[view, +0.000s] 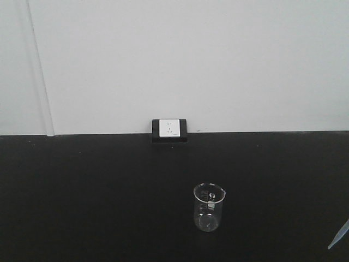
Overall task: Grab transparent chemical and place on left bench
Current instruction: 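Drive the base to the bench with white trays, holding the pipette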
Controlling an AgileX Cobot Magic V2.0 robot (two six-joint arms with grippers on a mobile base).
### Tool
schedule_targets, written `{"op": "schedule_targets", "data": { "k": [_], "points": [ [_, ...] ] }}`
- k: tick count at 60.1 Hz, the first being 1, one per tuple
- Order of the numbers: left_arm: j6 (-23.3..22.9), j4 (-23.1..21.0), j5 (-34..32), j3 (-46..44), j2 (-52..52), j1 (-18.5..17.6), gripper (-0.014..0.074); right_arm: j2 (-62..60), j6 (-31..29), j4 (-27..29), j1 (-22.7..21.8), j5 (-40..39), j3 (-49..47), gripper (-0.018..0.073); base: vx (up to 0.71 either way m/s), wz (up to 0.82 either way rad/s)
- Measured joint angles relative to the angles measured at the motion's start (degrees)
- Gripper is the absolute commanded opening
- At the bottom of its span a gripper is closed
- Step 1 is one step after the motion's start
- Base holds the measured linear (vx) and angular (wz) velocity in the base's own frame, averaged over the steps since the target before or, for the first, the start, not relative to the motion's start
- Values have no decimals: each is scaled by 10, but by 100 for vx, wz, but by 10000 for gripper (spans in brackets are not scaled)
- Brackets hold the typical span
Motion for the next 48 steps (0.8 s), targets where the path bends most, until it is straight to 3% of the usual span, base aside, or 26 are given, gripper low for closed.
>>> {"op": "schedule_targets", "data": {
  "k": [25,48],
  "points": [
    [0,0,0,0,0,0,-4,0,0,0,0,0,1,0,-30,4],
    [0,0,0,0,0,0,-4,0,0,0,0,0,1,0,-35,27]
  ]
}}
